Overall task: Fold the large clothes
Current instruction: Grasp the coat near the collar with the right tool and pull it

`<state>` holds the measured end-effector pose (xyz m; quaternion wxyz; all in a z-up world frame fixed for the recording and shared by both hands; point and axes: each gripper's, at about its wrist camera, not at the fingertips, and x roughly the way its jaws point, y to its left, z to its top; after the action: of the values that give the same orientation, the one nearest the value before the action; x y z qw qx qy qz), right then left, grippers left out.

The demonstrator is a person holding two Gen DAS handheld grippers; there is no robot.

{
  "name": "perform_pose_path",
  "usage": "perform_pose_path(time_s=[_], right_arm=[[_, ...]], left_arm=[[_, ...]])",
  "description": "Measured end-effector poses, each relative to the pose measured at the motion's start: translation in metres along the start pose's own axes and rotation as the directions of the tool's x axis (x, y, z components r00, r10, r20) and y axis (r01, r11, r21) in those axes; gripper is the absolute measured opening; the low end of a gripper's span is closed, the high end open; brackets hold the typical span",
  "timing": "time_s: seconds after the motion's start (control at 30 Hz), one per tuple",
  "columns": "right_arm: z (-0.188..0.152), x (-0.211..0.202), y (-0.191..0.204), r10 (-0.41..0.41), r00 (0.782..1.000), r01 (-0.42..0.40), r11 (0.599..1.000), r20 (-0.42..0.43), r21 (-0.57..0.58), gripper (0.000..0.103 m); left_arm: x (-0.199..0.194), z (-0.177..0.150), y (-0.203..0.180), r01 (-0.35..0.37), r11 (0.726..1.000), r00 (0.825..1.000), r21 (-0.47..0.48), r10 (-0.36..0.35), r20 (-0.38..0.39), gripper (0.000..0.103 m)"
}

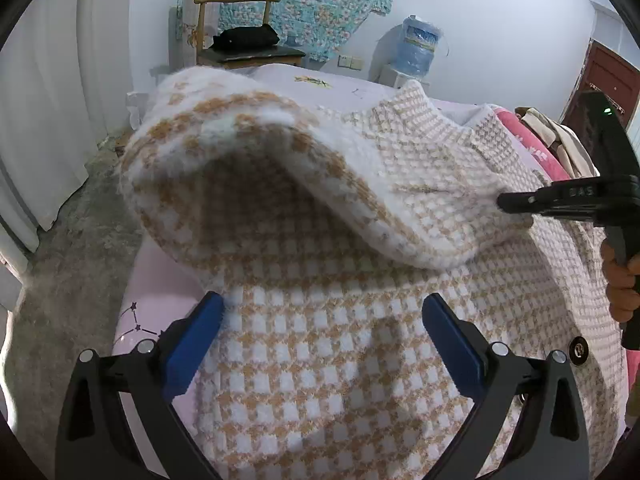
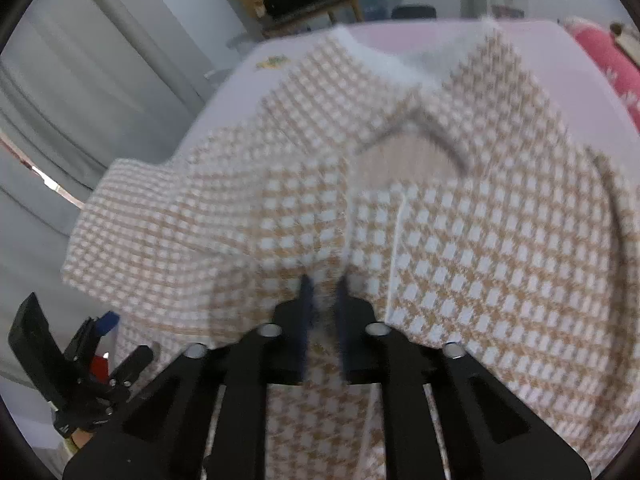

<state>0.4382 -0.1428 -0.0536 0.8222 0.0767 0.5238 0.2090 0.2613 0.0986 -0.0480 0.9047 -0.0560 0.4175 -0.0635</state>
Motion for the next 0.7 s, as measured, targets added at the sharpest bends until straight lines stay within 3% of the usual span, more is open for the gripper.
perform_pose_path(time_s=[0.13,0.3,0.37,0.53,0.7], right_arm=[[0.002,-0.063,0.017,-0.033,0.985,0.044,0.997,0.167,-0.062,0.005],[-0.011,-0.142,-0.002,-0.132,0.94,0.156,0.986,0.313,-0.052,0.005],[-0.018,-0.149,-0.013,-0.19,0.93,0.212,0.977,0.316,-0.036,0.005],[-0.039,-0.131,-0.044,-0.263,0.934,0.264,0.964,0.243,0.03,0.005],[-0.04,-0.13,-0.052,-0.266,0.929,0.261,0.964,0.257,0.054,0.005]], left_arm=[[-0.004,-0.001,0.008,-0.007,0.999,1.0,-0.044,0.006,-0.02,0.097],[-0.008,-0.008,0.016,-0.027,0.997,0.999,-0.077,0.024,-0.032,0.097],[-0.008,-0.009,0.015,-0.036,0.997,0.999,-0.074,0.034,-0.032,0.097],[-0.006,-0.01,0.009,-0.061,0.997,0.997,-0.048,0.059,-0.041,0.097],[-0.006,-0.009,0.008,-0.059,0.997,0.997,-0.048,0.057,-0.042,0.097]])
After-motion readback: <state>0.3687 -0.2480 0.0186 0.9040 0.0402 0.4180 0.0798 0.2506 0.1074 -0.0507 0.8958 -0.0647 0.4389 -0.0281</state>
